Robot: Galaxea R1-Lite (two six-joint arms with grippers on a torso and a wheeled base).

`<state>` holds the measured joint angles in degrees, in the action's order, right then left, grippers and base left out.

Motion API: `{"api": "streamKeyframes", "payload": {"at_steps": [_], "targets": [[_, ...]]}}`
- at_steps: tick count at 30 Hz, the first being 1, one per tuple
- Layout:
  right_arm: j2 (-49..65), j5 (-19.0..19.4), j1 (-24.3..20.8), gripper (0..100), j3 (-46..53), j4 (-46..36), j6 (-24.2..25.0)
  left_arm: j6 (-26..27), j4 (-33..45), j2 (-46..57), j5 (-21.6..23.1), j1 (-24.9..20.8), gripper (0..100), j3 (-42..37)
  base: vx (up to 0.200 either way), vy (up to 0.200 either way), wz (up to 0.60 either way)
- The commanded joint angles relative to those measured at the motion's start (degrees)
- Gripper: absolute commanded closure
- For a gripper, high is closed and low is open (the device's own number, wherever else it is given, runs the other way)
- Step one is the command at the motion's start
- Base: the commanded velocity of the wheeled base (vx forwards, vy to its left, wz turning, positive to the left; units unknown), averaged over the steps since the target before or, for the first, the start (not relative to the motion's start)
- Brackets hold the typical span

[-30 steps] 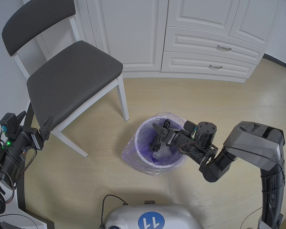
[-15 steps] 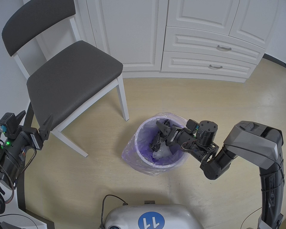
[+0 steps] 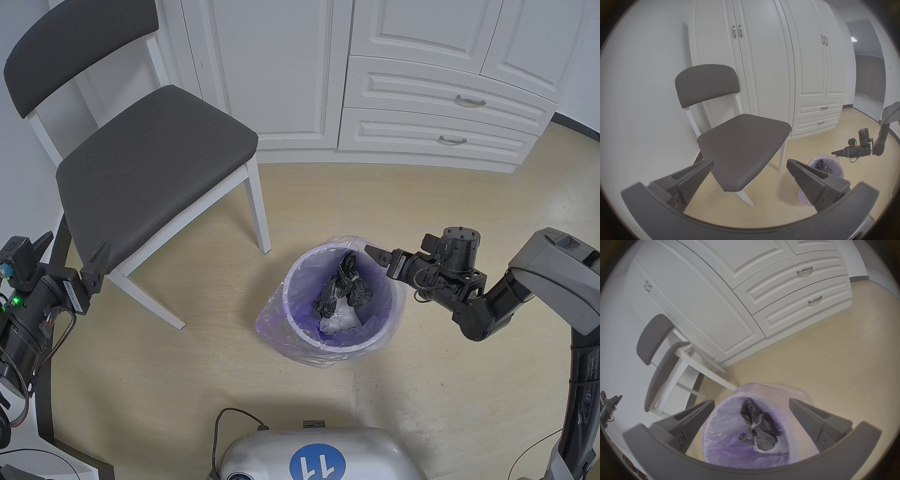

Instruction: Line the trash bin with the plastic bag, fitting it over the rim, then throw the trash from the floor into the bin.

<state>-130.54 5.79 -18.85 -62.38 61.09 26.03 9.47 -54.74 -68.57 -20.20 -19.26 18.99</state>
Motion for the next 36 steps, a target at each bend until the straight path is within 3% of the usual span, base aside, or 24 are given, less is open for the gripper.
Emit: {"api": "streamKeyframes", "payload": {"at_steps": [1,15,28,36], "targets": [[2.66,0.36,4.70,0,-3.36,-5.98,-1.24,0.02,-0.02,-0.16,-0.02,-0.07,0,-0.01,0.000,0.000,0.00],[-7.01,0.27,7.07,0,-8.02,-9.14,-5.81,0.02,-0.02,-0.16,-0.02,0.01,0,-0.27,0.000,0.000,0.00],[-13.78,-0.25,9.00,0,-13.29,-12.22,-6.43,0.02,-0.02,0.02,-0.02,0.01,0,-0.18,0.000,0.000,0.00],[-18.26,-0.34,7.95,0,-15.05,-11.78,-5.81,0.02,-0.02,0.02,-0.02,0.01,0,-0.27,0.000,0.000,0.00]]}}
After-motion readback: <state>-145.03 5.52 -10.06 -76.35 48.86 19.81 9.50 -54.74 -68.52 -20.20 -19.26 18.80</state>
